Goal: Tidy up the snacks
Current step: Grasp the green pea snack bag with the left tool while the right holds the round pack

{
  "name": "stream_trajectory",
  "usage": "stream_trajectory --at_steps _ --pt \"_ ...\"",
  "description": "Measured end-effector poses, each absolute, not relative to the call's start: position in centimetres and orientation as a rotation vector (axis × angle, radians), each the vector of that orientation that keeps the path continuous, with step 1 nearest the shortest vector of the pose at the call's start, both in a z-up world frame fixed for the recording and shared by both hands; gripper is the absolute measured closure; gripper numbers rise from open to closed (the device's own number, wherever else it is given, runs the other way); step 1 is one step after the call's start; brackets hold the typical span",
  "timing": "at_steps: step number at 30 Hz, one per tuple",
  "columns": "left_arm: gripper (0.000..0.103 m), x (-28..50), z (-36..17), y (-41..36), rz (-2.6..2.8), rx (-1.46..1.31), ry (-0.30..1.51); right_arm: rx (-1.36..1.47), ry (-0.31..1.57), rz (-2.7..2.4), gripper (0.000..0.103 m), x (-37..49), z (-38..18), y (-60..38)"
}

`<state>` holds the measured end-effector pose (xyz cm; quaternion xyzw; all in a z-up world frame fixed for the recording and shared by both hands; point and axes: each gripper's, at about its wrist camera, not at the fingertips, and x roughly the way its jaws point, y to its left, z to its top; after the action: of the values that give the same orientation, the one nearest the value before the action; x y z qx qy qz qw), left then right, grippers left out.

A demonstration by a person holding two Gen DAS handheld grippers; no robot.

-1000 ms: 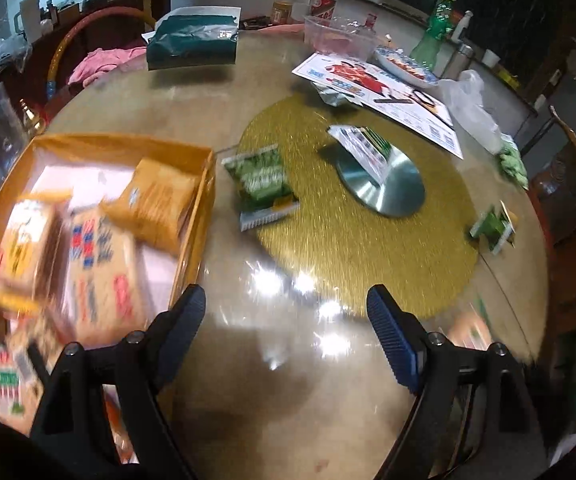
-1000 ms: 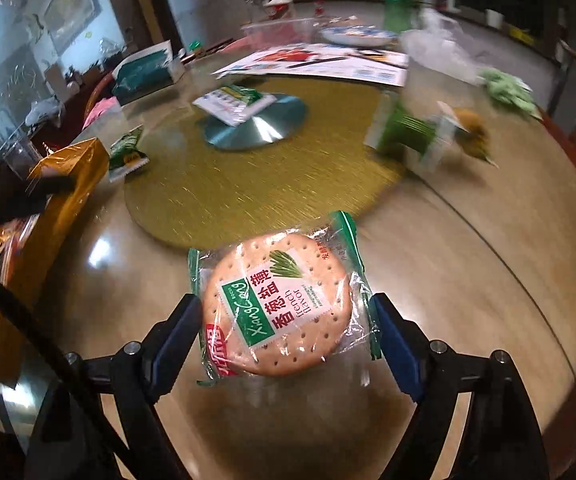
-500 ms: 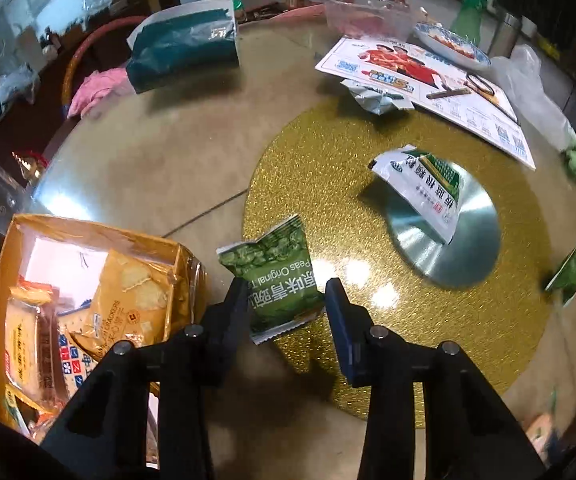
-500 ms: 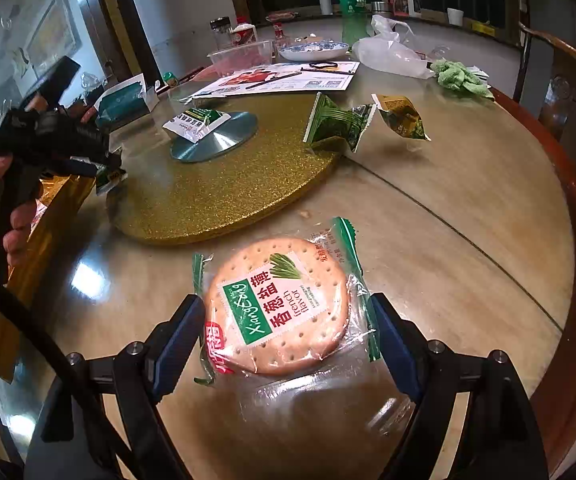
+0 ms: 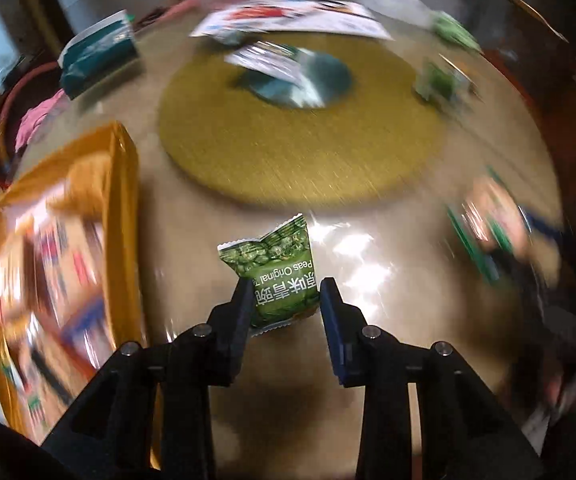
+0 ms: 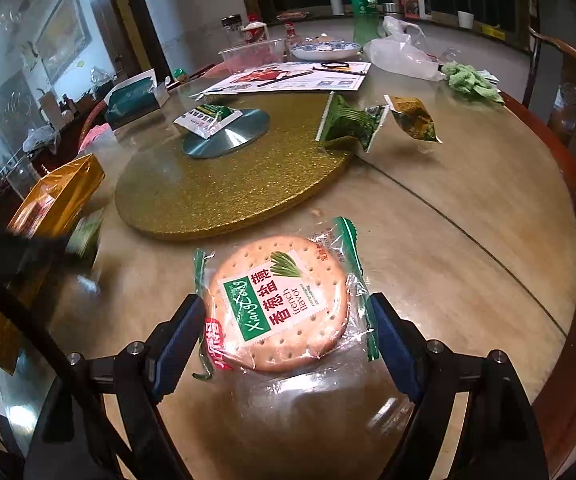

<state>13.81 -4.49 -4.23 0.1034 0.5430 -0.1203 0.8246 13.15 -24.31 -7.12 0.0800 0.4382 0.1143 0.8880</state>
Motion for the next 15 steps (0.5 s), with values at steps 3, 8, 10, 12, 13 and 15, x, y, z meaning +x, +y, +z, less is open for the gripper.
stream_trajectory --at_steps 3,8,10,12,13,15 --pt "0.06 10.6 -4.5 -4.6 -0.293 0.182 1.165 0.17 0.909 0.261 0.02 13.2 -7.1 -24.4" --pt "0.039 9.0 -5.8 -4.0 -0.206 0.119 1.134 0.156 0.908 0.316 0.019 13.1 -7.1 -23.9" --pt "0.039 9.2 -6.4 -3.7 -0.185 0.076 1.139 0.148 0.908 0.329 0.019 13.0 -7.1 -23.8" --pt "0.039 9.3 -6.7 -3.7 -0.167 0.056 1.127 0.14 0.909 0.332 0.018 13.0 -7.1 -23.6" --pt "0.04 9.3 -6.7 -3.6 -0.153 0.054 1.119 0.137 0.91 0.334 0.018 13.0 -7.1 -23.6" --pt "0.04 9.7 -6.7 -3.3 -0.13 0.046 1.107 0.133 0.911 0.334 0.017 13.0 -7.1 -23.5"
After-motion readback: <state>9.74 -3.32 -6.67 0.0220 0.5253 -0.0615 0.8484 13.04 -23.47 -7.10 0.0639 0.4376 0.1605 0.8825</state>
